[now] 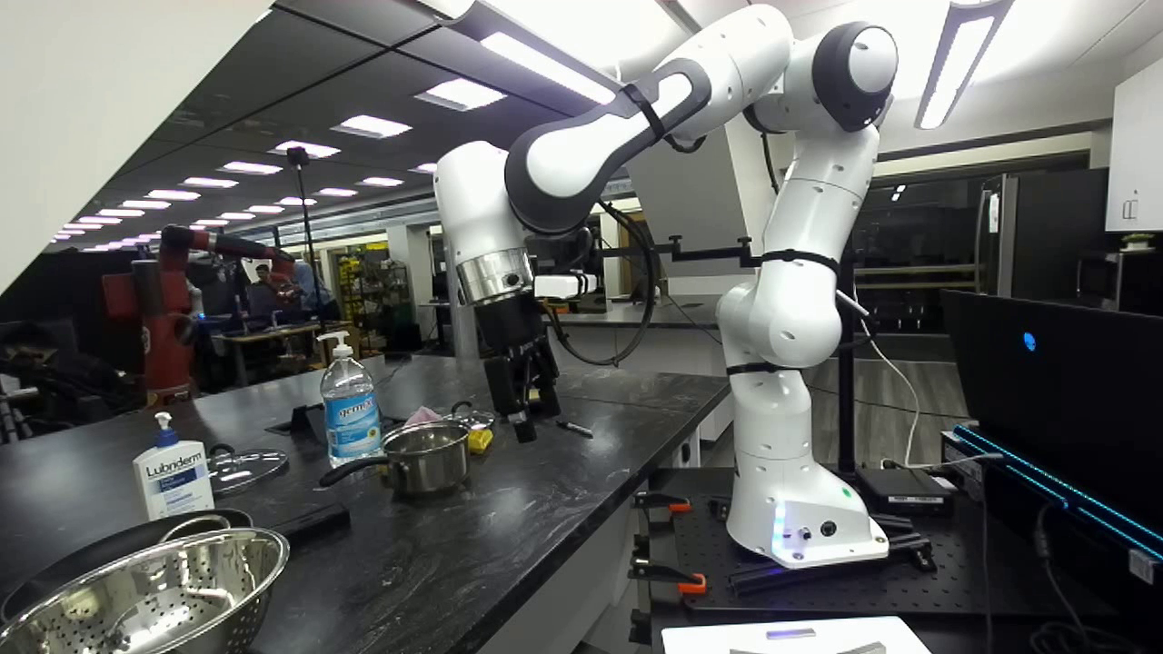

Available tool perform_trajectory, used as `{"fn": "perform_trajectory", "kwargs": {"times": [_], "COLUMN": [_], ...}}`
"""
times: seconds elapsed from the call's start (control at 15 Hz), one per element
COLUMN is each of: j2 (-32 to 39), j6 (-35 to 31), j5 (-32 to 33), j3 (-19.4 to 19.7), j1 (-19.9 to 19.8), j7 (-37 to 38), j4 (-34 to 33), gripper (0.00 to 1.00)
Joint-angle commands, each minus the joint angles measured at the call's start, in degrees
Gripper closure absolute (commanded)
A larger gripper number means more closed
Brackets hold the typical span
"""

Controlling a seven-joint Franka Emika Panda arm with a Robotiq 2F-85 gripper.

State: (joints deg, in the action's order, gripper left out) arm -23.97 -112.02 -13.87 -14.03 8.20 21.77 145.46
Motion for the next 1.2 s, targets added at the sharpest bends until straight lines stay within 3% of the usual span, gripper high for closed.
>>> {"fn": "perform_trajectory", "kwargs": {"times": [0.0, 0.47, 1.13], "j2": [0.02, 0.85, 7.02], "j6": [0.15, -0.95, -8.95], "j5": [0.15, 0.39, 7.44], "j3": [0.3, 0.26, 1.44], "j1": [0.28, -0.1, -5.23], "j7": [0.1, 0.59, 6.75], "j4": [-0.1, -0.69, -6.14], "gripper": [0.0, 0.0, 0.0]}}
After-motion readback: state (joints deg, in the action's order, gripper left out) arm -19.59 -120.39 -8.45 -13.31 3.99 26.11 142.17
